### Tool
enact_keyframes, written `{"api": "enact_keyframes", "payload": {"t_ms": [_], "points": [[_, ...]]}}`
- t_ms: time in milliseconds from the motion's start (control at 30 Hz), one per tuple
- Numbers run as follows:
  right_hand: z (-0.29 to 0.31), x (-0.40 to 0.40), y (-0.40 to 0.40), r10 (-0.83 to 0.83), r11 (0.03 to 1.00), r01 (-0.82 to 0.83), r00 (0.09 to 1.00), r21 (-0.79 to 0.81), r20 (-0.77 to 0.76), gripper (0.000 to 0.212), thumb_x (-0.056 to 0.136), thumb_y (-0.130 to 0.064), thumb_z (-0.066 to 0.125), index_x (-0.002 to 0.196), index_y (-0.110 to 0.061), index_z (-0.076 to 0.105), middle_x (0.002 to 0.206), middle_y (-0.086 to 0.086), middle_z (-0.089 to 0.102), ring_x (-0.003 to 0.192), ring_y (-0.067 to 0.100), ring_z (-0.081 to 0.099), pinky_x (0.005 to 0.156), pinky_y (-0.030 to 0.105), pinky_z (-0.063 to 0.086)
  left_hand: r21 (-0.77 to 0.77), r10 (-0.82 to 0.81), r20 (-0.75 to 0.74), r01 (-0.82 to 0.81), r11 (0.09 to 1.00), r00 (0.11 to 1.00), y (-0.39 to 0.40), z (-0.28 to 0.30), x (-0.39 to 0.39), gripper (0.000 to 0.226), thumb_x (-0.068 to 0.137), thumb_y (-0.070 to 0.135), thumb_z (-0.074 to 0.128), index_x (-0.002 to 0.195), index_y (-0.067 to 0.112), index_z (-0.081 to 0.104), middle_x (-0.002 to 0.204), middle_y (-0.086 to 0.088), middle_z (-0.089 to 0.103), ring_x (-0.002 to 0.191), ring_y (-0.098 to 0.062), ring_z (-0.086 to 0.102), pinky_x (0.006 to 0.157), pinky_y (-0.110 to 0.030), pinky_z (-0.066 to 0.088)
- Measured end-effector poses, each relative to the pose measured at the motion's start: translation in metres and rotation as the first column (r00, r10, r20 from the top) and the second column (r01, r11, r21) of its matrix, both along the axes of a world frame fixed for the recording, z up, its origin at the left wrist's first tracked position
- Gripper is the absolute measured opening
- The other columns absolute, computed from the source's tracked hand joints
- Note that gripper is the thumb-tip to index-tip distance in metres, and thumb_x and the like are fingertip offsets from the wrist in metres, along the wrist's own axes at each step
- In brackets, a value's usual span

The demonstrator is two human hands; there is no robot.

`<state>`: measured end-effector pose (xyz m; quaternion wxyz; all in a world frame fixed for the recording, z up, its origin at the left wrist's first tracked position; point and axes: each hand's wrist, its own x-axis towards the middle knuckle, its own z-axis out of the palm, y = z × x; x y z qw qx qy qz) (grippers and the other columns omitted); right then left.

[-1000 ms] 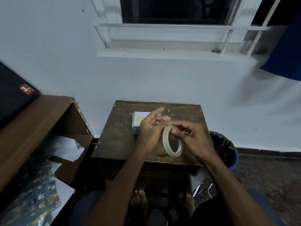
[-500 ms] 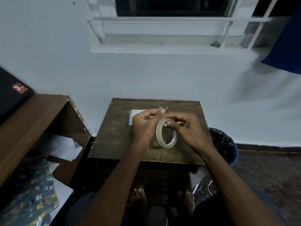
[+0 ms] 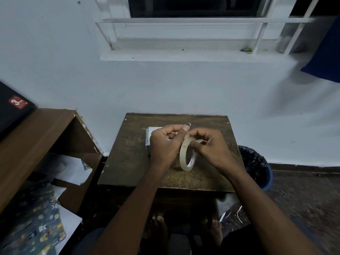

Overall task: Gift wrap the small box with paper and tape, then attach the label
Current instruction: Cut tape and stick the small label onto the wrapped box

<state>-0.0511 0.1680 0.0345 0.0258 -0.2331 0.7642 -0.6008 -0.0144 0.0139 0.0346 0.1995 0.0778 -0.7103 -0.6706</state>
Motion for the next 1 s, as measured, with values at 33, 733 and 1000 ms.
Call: {"api": "enact_keyframes", "payload": {"t_ms": [33, 733, 1000], "points": [[0.0, 0.0, 0.0, 0.012, 1.0, -0.012, 1.0, 0.007, -0.005, 0.02, 0.09, 0.003, 0.072, 0.098, -0.014, 0.08, 0.093, -0.003, 0.079, 0.087, 0.018, 0.075, 0.081, 0.034, 0.059, 0.005, -0.004, 0.002, 0.004, 1.0, 1.0, -0.001, 0.0, -0.001, 0.008, 0.096, 0.016, 0.077, 0.097, 0.01, 0.082, 0.075, -0.003, 0.079, 0.067, -0.019, 0.076, 0.061, -0.032, 0.06], [-0.008, -0.004, 0.002, 0.096, 0.991, -0.093, 0.995, 0.092, -0.036, 0.027, 0.089, 0.005, 0.072, 0.099, -0.018, 0.081, 0.098, -0.007, 0.08, 0.095, 0.013, 0.075, 0.087, 0.036, 0.059, 0.315, -0.17, 0.211, 0.098, 0.944, 0.963, 0.009, 0.021, 0.006, 0.021, 0.099, 0.007, 0.059, 0.081, 0.005, 0.068, 0.047, 0.01, 0.048, 0.04, -0.001, 0.048, 0.042, -0.012, 0.038], [-0.008, -0.004, 0.001, 0.064, 0.987, -0.055, 0.997, 0.151, -0.053, 0.025, 0.088, 0.002, 0.074, 0.097, -0.02, 0.08, 0.098, -0.008, 0.079, 0.094, 0.014, 0.075, 0.087, 0.05, 0.06, 0.404, -0.146, 0.228, 0.043, 0.914, 0.963, 0.013, 0.021, 0.004, 0.025, 0.1, 0.005, 0.055, 0.078, 0.008, 0.067, 0.056, 0.007, 0.058, 0.039, -0.001, 0.046, 0.038, -0.011, 0.034]]}}
